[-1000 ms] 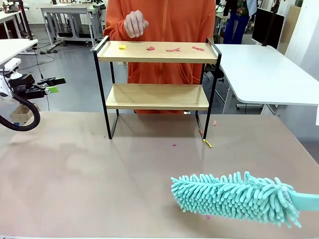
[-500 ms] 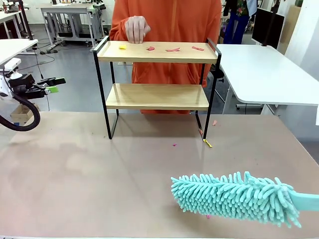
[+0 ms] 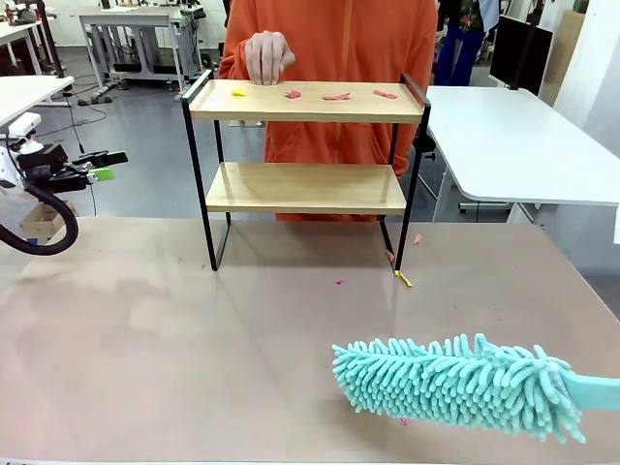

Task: Clean the shelf.
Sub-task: Clean the specific section of the Shelf indicated by the human with the Duster.

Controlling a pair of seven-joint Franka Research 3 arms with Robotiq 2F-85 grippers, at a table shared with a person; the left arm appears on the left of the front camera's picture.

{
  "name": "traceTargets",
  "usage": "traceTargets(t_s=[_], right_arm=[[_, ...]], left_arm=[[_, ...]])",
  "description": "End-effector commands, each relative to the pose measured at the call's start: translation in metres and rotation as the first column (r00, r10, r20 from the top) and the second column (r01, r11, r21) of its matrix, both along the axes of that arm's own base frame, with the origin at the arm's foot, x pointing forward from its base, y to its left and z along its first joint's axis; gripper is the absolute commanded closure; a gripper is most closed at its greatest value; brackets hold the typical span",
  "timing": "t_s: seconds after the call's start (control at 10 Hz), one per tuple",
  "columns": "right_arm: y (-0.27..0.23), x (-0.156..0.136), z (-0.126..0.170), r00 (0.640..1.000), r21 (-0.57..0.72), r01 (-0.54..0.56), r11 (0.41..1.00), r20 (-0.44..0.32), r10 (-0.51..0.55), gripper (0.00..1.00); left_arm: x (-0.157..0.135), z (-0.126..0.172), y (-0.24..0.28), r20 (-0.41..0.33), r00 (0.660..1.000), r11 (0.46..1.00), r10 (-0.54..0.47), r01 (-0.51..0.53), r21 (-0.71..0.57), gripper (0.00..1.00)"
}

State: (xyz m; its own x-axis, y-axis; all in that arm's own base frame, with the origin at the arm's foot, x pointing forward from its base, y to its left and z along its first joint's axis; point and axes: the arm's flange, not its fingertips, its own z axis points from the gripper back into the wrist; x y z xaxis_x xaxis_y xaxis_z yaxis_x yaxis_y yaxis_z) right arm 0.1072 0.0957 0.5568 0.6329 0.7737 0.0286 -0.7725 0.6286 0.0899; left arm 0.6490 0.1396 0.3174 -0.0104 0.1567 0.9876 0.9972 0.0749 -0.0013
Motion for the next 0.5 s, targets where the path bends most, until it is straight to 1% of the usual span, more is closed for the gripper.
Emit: traceTargets(t_s=[0.0,0.1,0.2,0.3,0.4], right_arm=[[0.002,-0.007,0.004,1.0,0.011,-0.029,1.0,0.007,0.029,0.87],[0.0,0.0,0.0,1.0,0.0,0.0,1.0,0.0,0.0,0.87],[0.018,0.008,0.005,1.0,0.023,0.021,0.999,0.013,-0.022,0.87],[0.034,0.018,0.017,0.996,0.106,0.067,0.992,0.05,-0.073,0.87],[0.05,0.023,0.026,0.993,0.182,0.088,0.979,0.061,-0.1,0.87]], left_arm=[[-0.001,0.003,0.0,0.012,1.0,1.0,-0.006,0.006,0.006,0.0],[-0.001,0.003,0.0,0.012,1.0,1.0,-0.006,0.006,0.006,0.0],[-0.001,0.003,0.0,0.012,1.0,1.0,-0.006,0.006,0.006,0.0],[-0.001,0.003,0.0,0.012,1.0,1.0,-0.006,0.006,0.006,0.0],[-0.001,0.003,0.0,0.012,1.0,1.0,-0.006,0.006,0.006,0.0]])
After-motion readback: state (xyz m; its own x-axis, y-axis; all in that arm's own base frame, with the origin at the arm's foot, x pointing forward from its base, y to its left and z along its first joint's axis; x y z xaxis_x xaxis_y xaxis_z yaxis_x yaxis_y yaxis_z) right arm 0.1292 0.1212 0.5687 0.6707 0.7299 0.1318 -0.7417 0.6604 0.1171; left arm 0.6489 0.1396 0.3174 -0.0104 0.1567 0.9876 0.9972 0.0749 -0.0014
